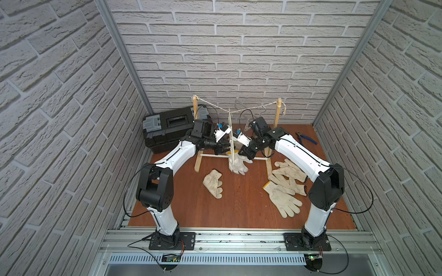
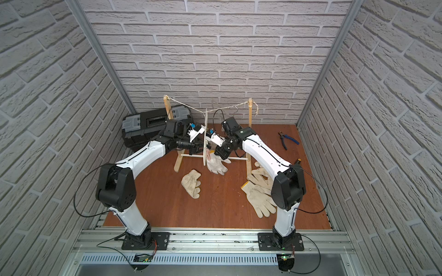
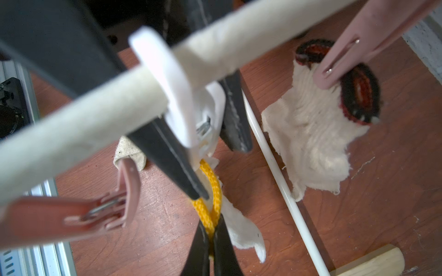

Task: Clip the gloves onto a hanger to dry
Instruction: Clamp the glove onto the hanger.

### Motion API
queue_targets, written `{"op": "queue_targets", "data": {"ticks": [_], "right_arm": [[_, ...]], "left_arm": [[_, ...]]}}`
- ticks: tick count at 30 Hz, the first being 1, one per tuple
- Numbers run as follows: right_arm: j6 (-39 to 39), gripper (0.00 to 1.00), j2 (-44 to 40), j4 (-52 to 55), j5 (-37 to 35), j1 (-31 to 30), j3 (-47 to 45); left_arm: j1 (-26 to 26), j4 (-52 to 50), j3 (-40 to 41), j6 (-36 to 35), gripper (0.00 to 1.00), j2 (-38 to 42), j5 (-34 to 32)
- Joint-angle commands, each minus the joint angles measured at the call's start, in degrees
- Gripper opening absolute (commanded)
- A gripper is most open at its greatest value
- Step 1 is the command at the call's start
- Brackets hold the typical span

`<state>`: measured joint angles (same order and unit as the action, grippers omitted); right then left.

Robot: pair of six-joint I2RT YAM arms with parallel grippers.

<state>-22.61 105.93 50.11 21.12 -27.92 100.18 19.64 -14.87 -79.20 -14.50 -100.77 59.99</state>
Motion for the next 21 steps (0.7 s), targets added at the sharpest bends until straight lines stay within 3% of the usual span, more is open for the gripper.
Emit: {"op": "queue_targets", "data": {"ticks": [1,21], "right_arm": [[1.2,0.03,-1.2,-3.2,2.4,0.1,1.2],[2.6,0.03,-3.8,-7.1,5.2,1.0,-1.5]], "left_arm": [[1.4,-4.9,-0.8,-2.5,0.00,-1.7,-0.9],[1.6,-5.6,-1.5,-2.1,0.00,-2.3,-0.8]]}}
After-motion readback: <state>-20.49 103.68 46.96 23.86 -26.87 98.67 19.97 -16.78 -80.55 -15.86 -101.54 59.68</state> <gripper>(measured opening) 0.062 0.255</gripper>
